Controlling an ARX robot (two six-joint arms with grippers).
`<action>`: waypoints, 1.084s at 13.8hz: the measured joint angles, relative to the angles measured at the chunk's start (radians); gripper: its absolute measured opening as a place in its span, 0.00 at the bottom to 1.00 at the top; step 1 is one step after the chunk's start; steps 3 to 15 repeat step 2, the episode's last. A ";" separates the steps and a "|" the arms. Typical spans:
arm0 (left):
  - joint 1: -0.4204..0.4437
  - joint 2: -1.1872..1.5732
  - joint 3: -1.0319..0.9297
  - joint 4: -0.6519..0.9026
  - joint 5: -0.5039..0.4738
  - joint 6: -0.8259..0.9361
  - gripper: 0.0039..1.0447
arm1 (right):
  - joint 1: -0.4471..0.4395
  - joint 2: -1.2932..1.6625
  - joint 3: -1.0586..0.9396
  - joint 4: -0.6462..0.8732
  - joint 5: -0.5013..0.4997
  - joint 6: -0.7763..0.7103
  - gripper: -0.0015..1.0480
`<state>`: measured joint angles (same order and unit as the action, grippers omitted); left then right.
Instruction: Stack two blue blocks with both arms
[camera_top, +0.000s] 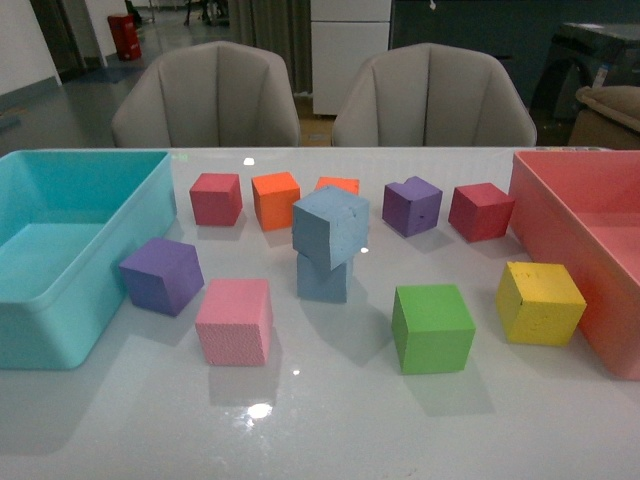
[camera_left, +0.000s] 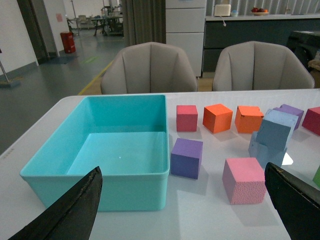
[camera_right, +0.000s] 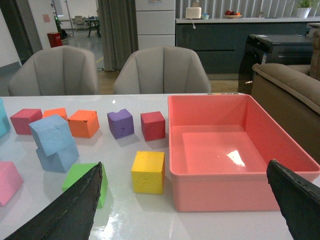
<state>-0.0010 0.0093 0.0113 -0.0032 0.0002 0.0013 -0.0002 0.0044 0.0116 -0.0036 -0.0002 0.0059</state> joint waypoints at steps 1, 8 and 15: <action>0.000 0.000 0.000 0.000 0.000 0.000 0.94 | 0.000 0.000 0.000 0.000 0.000 0.000 0.94; 0.000 0.000 0.000 0.000 0.000 0.000 0.94 | 0.000 0.000 0.000 0.000 0.000 0.000 0.94; 0.000 0.000 0.000 0.000 0.000 0.000 0.94 | 0.000 0.000 0.000 0.000 0.000 0.000 0.94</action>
